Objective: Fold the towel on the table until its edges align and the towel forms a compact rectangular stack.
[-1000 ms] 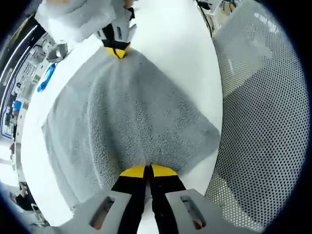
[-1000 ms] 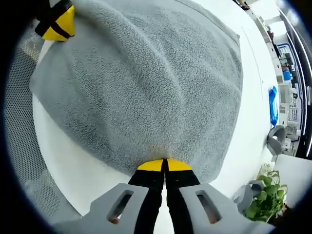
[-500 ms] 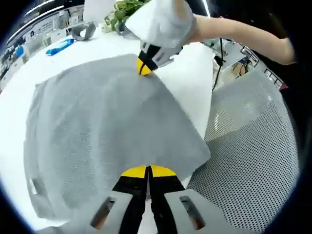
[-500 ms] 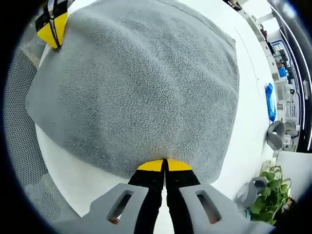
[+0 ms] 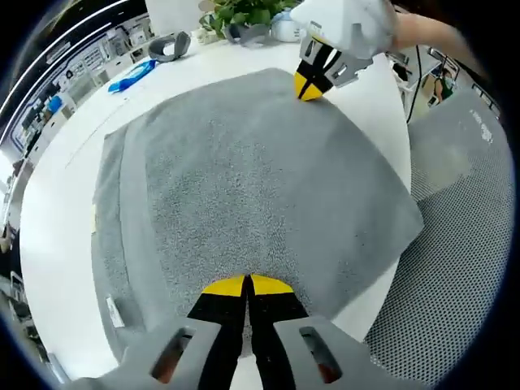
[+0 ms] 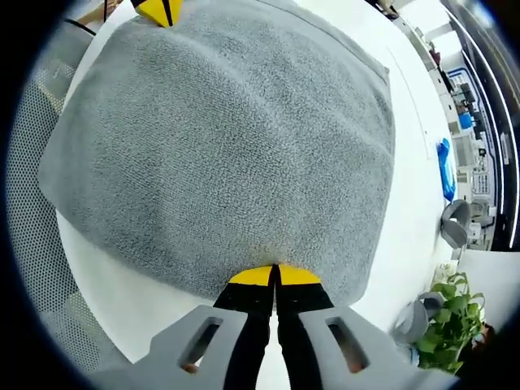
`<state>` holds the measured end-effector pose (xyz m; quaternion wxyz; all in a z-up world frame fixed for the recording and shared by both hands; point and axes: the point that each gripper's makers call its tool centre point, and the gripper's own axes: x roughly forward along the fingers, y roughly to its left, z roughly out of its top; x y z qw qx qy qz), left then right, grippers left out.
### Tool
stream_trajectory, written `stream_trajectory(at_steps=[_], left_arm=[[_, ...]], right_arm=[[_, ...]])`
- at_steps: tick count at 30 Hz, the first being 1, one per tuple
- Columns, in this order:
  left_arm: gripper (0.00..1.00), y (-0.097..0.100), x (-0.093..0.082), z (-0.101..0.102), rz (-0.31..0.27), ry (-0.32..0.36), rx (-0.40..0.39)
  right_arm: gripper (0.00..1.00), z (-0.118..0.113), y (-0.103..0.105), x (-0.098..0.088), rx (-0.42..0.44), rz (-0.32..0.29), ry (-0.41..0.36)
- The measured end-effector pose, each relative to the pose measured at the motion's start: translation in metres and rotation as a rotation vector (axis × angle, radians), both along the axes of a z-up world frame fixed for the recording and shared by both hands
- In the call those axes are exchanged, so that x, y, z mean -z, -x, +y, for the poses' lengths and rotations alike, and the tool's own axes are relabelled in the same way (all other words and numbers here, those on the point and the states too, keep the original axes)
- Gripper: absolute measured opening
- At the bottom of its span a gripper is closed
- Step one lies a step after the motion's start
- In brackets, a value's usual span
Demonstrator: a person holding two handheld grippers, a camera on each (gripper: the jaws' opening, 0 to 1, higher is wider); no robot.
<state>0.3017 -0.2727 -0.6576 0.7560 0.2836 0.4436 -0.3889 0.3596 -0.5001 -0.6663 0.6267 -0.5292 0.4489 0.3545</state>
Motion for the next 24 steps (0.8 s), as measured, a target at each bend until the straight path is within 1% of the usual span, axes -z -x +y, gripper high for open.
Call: stream_trajectory(at_steps=[4, 7, 10, 12, 15, 17, 18, 19, 20, 22, 24], left_arm=[[0.01, -0.008, 0.0, 0.004, -0.021, -0.009, 0.017], [0.01, -0.013, 0.001, 0.007, -0.005, -0.013, 0.026], [0.01, -0.02, 0.002, 0.008, 0.009, -0.041, 0.033], [0.01, -0.022, 0.002, 0.009, 0.041, -0.087, 0.043], [0.01, -0.026, 0.003, 0.009, 0.06, -0.187, 0.105], [0.01, -0.034, 0.003, 0.01, 0.035, -0.255, 0.138], [0.01, -0.04, 0.004, 0.011, 0.013, -0.289, 0.152], [0.01, -0.044, 0.004, 0.012, -0.001, -0.307, 0.161], [0.01, -0.049, 0.004, 0.014, -0.021, -0.331, 0.168], [0.01, -0.053, 0.004, 0.014, -0.036, -0.348, 0.179], [0.01, -0.056, 0.004, 0.015, -0.042, -0.356, 0.188]], right_arm=[[0.0, -0.001, 0.0, 0.0, 0.025, -0.001, -0.022], [0.0, -0.002, 0.002, 0.0, 0.041, 0.0, -0.032], [0.0, -0.002, 0.004, 0.0, 0.045, -0.007, -0.029], [0.0, -0.002, 0.005, 0.001, 0.049, -0.022, -0.016], [0.0, -0.001, 0.006, 0.001, 0.032, -0.047, 0.032], [0.0, -0.001, 0.008, 0.001, 0.03, -0.054, 0.045], [0.0, -0.002, 0.008, 0.0, 0.043, -0.054, 0.041], [0.0, -0.002, 0.011, 0.0, 0.073, -0.046, 0.025], [0.0, -0.002, 0.012, -0.001, 0.075, -0.037, 0.018], [0.0, -0.001, 0.016, 0.0, 0.119, -0.019, -0.021], [0.0, -0.001, 0.018, -0.001, 0.13, -0.015, -0.04]])
